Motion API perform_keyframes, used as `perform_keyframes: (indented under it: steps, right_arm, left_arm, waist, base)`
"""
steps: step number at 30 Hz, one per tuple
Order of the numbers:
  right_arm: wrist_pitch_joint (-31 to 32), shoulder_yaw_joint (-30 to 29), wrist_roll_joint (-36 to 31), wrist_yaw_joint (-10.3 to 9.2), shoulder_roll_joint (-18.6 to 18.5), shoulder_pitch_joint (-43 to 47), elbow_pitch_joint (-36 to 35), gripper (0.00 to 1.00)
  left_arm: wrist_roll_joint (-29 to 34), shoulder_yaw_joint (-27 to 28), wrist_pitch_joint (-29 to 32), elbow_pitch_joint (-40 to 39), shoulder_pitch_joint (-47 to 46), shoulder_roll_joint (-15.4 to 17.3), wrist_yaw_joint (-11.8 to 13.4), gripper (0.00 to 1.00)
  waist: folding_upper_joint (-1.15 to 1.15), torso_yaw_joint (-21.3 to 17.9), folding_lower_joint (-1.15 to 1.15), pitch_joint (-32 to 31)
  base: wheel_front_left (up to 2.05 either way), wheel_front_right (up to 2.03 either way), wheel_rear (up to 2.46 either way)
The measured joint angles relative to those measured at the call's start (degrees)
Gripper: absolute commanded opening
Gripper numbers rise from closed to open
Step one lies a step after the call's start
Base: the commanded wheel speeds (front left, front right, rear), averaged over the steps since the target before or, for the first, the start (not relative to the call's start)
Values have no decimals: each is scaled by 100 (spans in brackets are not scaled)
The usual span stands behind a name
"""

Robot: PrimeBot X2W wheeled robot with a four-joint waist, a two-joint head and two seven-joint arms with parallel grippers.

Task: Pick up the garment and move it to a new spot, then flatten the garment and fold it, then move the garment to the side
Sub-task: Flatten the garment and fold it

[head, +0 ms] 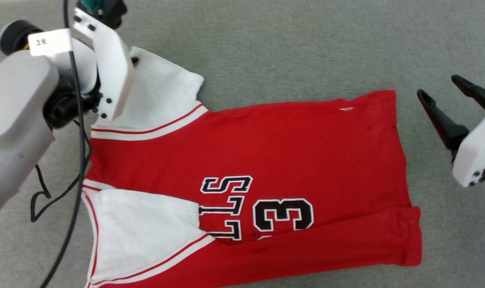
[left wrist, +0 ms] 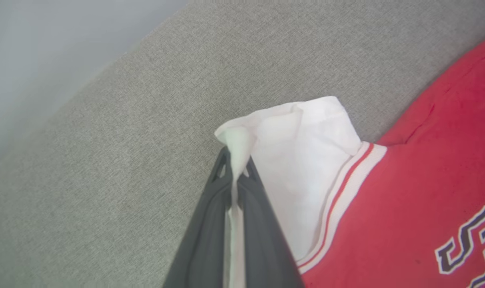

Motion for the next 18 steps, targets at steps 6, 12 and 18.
perform_keyframes:
  steps: [6,12,18]
  right_arm:
    - [1881,737,805,0,-683,-838,495,100]
    - [2953,1411,1073,0,-826,-1630,1226,100]
    - [3018,1867,1011,1,-654,-2135,1847,100]
  left_arm:
    - [49,-88,-242,-341,9,-58,-4,0]
    - [146,-147,-416,-560,-141,-116,-5,0]
    - [203,-180,-475,-661,-298,-154,-5,0]
  waist:
    - [0,286,0,-52]
    - [0,492,0,104]
    - [0,600,0,299]
  base:
    - [0,0,0]
    - [0,0,0]
    - [0,0,0]
